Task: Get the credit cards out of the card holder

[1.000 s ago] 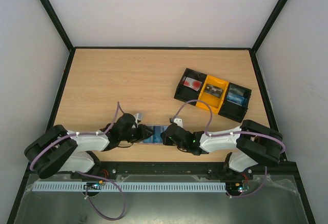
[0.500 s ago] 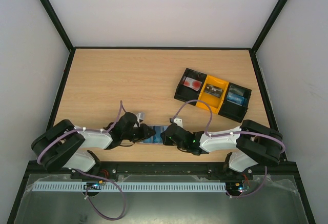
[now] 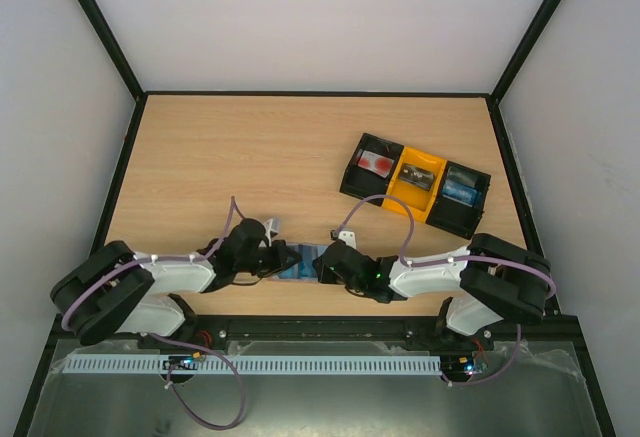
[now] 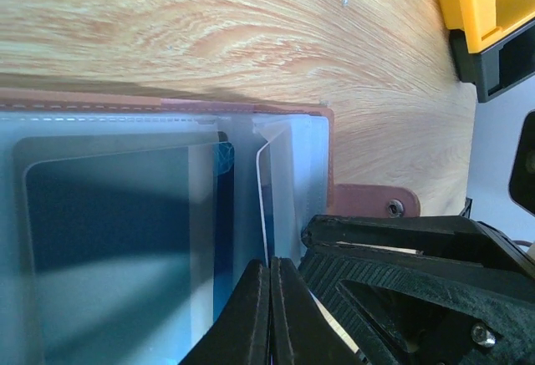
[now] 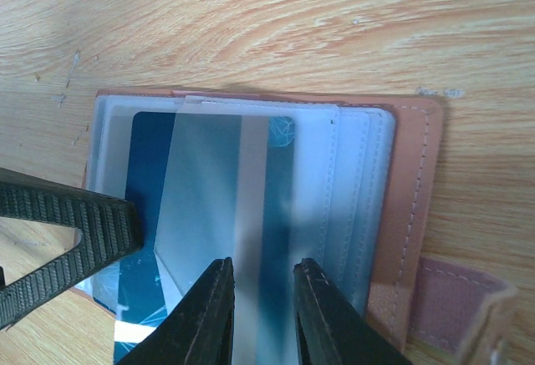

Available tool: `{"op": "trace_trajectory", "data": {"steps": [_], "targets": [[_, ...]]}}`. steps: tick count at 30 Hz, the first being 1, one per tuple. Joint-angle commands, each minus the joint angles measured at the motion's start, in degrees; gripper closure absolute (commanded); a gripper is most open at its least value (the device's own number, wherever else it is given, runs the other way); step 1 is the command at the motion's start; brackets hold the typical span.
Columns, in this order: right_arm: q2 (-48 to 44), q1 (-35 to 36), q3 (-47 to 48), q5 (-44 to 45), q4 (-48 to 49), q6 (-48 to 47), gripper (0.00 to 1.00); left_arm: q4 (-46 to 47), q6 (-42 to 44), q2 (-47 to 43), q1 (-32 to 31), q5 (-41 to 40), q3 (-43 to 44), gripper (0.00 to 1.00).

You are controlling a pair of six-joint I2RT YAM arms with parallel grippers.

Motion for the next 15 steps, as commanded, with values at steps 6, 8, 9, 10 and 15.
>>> {"op": "trace_trajectory", "data": {"steps": [6,8,9,10,15], "targets": [[1.6,-0.3,-2.7,-0.3,-6.0,0.0,0.78,-5.9,0.8,-5.1,2.0,-2.4,-1.3,0.97],[1.5,-0.3,-2.7,-0.2,-6.0,-0.1,0.78,-7.4,1.1,-6.1,2.5,-2.7,-1.3,0.97],[1.4,-0.3,-2.7,-0.2,-6.1,-0.2,0.78,-8.2,1.3,-6.7,2.6,-2.8,-1.3,0.97],[1.3,-0.3,-2.6,-0.1,-6.2,-0.3,0.78,-9.2,1.5,-7.4,2.9,-3.0,-1.3,0.97],[-0.8,-0.2,0.4,2.3,-10.4,-3.3,0.78,-14.5,2.3,-12.6,3.6,-4.4,-1.1,0.97]]}}
